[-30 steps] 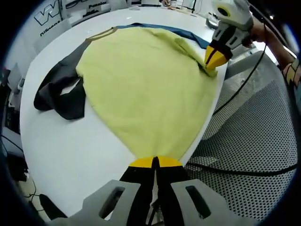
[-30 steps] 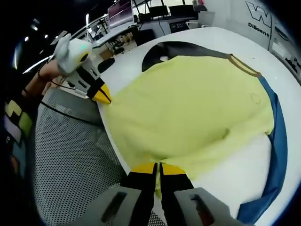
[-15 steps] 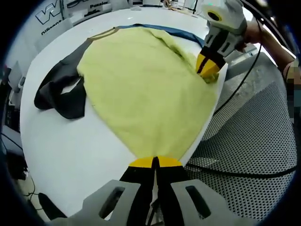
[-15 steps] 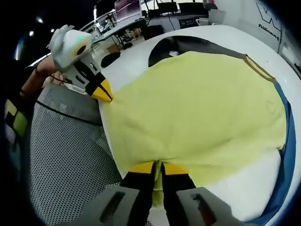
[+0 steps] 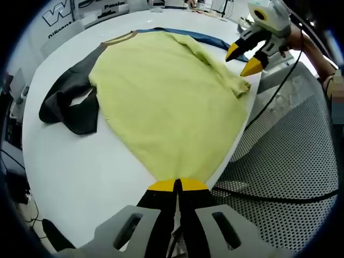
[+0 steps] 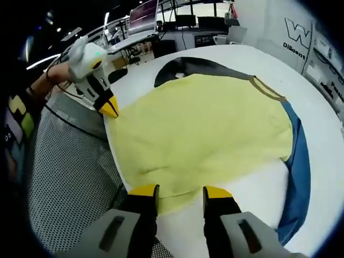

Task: Fold the garment on the visible template until the final outline fits inside the template.

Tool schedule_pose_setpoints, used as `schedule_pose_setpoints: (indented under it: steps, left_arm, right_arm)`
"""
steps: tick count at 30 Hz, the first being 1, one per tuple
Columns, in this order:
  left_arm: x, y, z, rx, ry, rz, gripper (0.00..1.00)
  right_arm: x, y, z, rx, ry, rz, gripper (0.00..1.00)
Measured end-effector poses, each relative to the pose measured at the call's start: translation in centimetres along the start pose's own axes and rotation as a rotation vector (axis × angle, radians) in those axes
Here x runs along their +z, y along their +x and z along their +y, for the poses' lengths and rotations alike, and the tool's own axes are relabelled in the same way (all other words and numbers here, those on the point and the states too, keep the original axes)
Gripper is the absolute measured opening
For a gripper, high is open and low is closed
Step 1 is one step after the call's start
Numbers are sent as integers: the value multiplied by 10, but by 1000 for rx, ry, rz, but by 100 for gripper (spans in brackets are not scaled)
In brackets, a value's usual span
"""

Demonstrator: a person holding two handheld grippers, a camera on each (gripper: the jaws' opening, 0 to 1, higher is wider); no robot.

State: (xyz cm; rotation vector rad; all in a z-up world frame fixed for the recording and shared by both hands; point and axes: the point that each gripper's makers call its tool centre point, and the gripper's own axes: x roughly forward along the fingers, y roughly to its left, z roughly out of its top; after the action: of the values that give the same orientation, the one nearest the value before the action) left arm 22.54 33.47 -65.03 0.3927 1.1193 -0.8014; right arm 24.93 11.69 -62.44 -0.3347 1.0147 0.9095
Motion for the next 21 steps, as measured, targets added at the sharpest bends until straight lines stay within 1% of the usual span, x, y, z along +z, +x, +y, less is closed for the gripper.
schedule_pose_setpoints:
  steps: [2,4,7,8,9,10,12,14,19,21]
  left_arm:
    - [0,0,0,-1,-2,-1,0]
    - [0,0,0,-2,-5,-4,0]
    - [0,-1,0,0,-6,-9,0]
    - [0,-1,0,0,-7,-10,0]
    - [0,-1,0,0,-8,-11,0]
    - [0,-1,0,0,-8,-11,0]
    - [0,-1,0,-1,-11,-12,0]
    - [0,-1,1,-2,-12,-13,0]
    - [0,-1,1,0,-16,-18,0]
    - [0,-1,1,2,-18,-21,0]
  right_arm:
    - [-2,3,5,23,20,-7,25]
    - [-6,8,10,45,61,6,23]
    - [-8,12,11,41,81,13,22]
    - [-7,12,11,46,97,4,20]
    - [-7,14,11,48,130,11,19]
    - [-9,15,10,43,131,24,17]
    - [-7,15,9,38,126,16,17]
    - [-8,18,7,37,156,23,15]
    - [-9,20,6,35,189,24,10]
    - [-9,21,6,31,182,21,8]
